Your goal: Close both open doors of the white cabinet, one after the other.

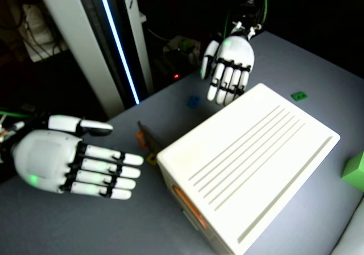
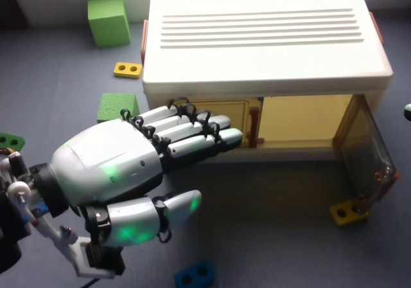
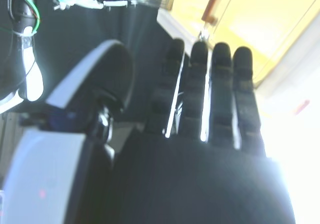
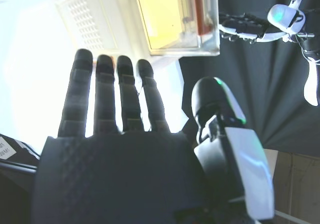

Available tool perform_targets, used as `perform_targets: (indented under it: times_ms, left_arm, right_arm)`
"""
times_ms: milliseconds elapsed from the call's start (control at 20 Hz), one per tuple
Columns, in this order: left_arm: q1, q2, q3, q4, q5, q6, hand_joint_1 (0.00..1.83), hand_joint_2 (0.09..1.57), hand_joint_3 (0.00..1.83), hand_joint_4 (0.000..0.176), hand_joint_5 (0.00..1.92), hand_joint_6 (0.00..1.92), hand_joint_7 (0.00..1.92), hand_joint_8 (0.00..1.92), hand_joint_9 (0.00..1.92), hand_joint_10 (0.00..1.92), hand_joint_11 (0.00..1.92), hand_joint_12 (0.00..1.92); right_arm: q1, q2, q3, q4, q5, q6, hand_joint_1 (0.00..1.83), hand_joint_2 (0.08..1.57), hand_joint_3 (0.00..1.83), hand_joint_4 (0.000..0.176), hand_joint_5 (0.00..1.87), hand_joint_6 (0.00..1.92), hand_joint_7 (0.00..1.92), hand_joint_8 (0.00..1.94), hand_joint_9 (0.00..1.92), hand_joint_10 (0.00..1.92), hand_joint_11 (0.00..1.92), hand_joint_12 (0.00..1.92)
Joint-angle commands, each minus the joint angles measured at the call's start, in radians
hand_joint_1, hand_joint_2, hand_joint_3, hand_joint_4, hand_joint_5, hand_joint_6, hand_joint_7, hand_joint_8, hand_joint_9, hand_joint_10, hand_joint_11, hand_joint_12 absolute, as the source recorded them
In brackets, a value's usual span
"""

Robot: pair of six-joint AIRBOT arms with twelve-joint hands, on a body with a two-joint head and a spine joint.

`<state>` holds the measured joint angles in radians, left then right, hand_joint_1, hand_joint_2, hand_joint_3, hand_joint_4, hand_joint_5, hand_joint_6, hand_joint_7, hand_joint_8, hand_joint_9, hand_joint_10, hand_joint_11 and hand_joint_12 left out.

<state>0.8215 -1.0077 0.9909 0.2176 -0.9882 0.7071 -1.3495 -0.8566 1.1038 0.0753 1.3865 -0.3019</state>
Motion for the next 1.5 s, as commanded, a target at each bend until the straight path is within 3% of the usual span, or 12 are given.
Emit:
perform_targets:
  times_ms: [0, 50, 100, 200, 300, 550, 700, 750, 850, 1050, 1200, 1450]
  left_arm:
    - [-0.017, 0.000, 0.008, -0.028, -0.124, 0.012, 0.00, 1.57, 0.27, 0.000, 0.13, 0.00, 0.11, 0.01, 0.11, 0.01, 0.00, 0.34]
    - [-0.021, 0.001, 0.008, -0.029, -0.124, 0.018, 0.00, 1.57, 0.29, 0.000, 0.14, 0.00, 0.13, 0.01, 0.13, 0.01, 0.00, 0.39]
    - [-0.024, 0.001, 0.008, -0.028, -0.123, 0.019, 0.00, 1.57, 0.23, 0.000, 0.15, 0.00, 0.14, 0.00, 0.14, 0.01, 0.00, 0.43]
    - [-0.021, 0.004, -0.001, -0.017, -0.129, 0.015, 0.00, 1.57, 0.19, 0.000, 0.15, 0.00, 0.14, 0.00, 0.15, 0.00, 0.00, 0.39]
    - [0.000, 0.016, -0.015, -0.012, -0.146, 0.003, 0.00, 1.57, 0.26, 0.000, 0.08, 0.00, 0.08, 0.00, 0.11, 0.00, 0.00, 0.32]
    - [0.091, 0.083, -0.075, -0.027, -0.199, -0.010, 0.00, 1.57, 0.20, 0.000, 0.08, 0.00, 0.06, 0.00, 0.07, 0.00, 0.00, 0.18]
    - [0.138, 0.115, -0.106, -0.041, -0.228, -0.012, 0.00, 1.57, 0.18, 0.000, 0.09, 0.00, 0.09, 0.00, 0.11, 0.00, 0.00, 0.43]
    - [0.153, 0.124, -0.114, -0.050, -0.236, -0.012, 0.00, 1.57, 0.17, 0.000, 0.08, 0.00, 0.08, 0.00, 0.10, 0.00, 0.00, 0.41]
    - [0.175, 0.137, -0.122, -0.066, -0.238, -0.012, 0.00, 1.57, 0.20, 0.000, 0.08, 0.00, 0.08, 0.00, 0.11, 0.00, 0.00, 0.46]
    - [0.224, 0.172, -0.147, -0.143, -0.258, 0.037, 0.00, 1.57, 0.26, 0.000, 0.12, 0.01, 0.08, 0.00, 0.10, 0.00, 0.00, 0.50]
    - [0.261, 0.193, -0.163, -0.218, -0.293, 0.083, 0.00, 1.57, 0.23, 0.000, 0.08, 0.00, 0.04, 0.00, 0.06, 0.00, 0.00, 0.32]
    - [0.377, 0.210, -0.188, -0.386, -0.438, 0.148, 0.00, 1.57, 0.17, 0.000, 0.14, 0.01, 0.12, 0.00, 0.15, 0.01, 0.00, 0.56]
  right_arm:
    - [0.003, -0.002, 0.007, 0.026, 0.117, 0.006, 0.00, 1.36, 0.00, 0.021, 0.15, 0.00, 0.11, 0.00, 0.09, 0.00, 0.11, 0.01]
    - [0.003, -0.002, 0.007, 0.026, 0.117, 0.006, 0.00, 1.34, 0.00, 0.018, 0.15, 0.00, 0.11, 0.00, 0.10, 0.01, 0.12, 0.02]
    - [0.003, -0.002, 0.008, 0.026, 0.115, 0.006, 0.00, 1.39, 0.00, 0.000, 0.17, 0.01, 0.14, 0.01, 0.12, 0.01, 0.16, 0.03]
    - [0.003, -0.003, 0.008, 0.024, 0.115, 0.006, 0.00, 1.42, 0.01, 0.000, 0.18, 0.01, 0.14, 0.01, 0.13, 0.01, 0.17, 0.03]
    - [0.003, -0.003, 0.009, 0.018, 0.115, 0.006, 0.00, 1.46, 0.02, 0.000, 0.15, 0.00, 0.10, 0.00, 0.09, 0.00, 0.14, 0.02]
    - [0.003, -0.002, 0.005, -0.004, 0.111, 0.006, 0.00, 1.47, 0.02, 0.005, 0.12, 0.00, 0.07, 0.00, 0.06, 0.00, 0.13, 0.01]
    - [0.003, 0.003, -0.006, -0.029, 0.111, 0.006, 0.00, 1.48, 0.01, 0.020, 0.11, 0.00, 0.08, 0.00, 0.07, 0.00, 0.12, 0.00]
    - [0.003, 0.004, -0.010, -0.038, 0.111, 0.006, 0.00, 1.48, 0.01, 0.022, 0.11, 0.00, 0.08, 0.00, 0.07, 0.00, 0.11, 0.00]
    - [0.003, 0.008, -0.018, -0.053, 0.111, 0.006, 0.00, 1.48, 0.01, 0.010, 0.11, 0.00, 0.08, 0.00, 0.06, 0.00, 0.09, 0.00]
    - [0.008, 0.012, -0.033, -0.090, 0.111, 0.006, 0.00, 1.49, 0.01, 0.013, 0.10, 0.00, 0.08, 0.00, 0.06, 0.00, 0.08, 0.00]
    - [0.021, 0.011, -0.037, -0.117, 0.100, 0.008, 0.00, 1.50, 0.01, 0.000, 0.11, 0.00, 0.08, 0.00, 0.05, 0.00, 0.08, 0.00]
    - [0.056, -0.007, -0.036, -0.153, 0.065, 0.008, 0.00, 1.52, 0.01, 0.000, 0.08, 0.00, 0.04, 0.01, 0.01, 0.00, 0.03, 0.00]
